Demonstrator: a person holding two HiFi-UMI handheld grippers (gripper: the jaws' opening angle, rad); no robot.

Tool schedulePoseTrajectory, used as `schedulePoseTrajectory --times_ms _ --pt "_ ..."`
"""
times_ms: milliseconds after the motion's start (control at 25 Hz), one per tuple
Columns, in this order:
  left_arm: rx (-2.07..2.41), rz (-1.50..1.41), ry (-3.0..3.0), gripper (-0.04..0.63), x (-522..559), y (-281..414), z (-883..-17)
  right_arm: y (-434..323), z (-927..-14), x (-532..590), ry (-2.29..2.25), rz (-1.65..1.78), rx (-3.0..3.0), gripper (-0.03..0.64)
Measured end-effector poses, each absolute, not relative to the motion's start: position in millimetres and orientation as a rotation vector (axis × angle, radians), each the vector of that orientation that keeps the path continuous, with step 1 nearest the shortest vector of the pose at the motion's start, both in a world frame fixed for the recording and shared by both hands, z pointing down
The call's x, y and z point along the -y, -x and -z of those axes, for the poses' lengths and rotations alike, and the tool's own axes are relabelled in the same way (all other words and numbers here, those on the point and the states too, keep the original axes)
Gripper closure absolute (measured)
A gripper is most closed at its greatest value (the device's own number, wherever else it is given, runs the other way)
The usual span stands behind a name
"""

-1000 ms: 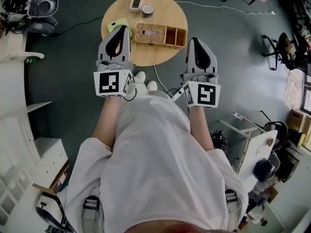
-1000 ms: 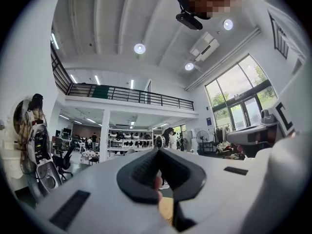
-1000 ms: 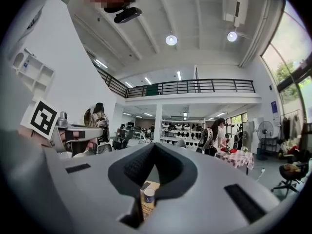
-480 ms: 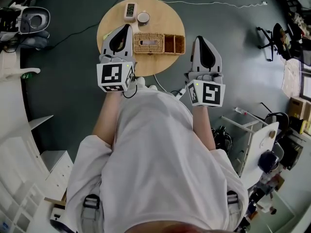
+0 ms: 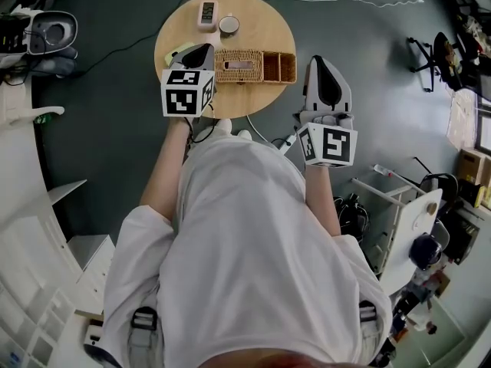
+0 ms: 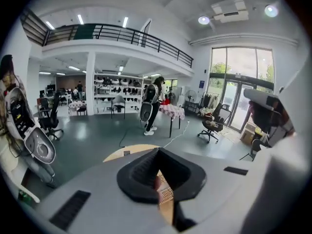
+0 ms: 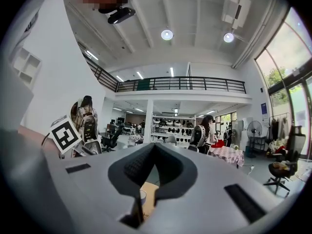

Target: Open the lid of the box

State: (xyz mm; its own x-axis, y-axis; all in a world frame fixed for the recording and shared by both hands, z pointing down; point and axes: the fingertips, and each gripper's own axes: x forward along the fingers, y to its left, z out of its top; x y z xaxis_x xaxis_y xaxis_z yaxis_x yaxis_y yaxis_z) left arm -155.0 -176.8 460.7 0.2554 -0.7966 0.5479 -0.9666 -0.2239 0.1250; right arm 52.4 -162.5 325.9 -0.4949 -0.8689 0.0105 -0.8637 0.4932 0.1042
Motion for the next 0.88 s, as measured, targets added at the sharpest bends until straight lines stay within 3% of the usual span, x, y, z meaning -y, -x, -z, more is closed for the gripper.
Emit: schedulePoseTrajectory --times_ms 880 --pt "0.96 -0.975 -1.905 0.6 157.0 141.5 -593.5 -63.6 -371.2 151.0 -1.531 -0.028 2.579 0.618"
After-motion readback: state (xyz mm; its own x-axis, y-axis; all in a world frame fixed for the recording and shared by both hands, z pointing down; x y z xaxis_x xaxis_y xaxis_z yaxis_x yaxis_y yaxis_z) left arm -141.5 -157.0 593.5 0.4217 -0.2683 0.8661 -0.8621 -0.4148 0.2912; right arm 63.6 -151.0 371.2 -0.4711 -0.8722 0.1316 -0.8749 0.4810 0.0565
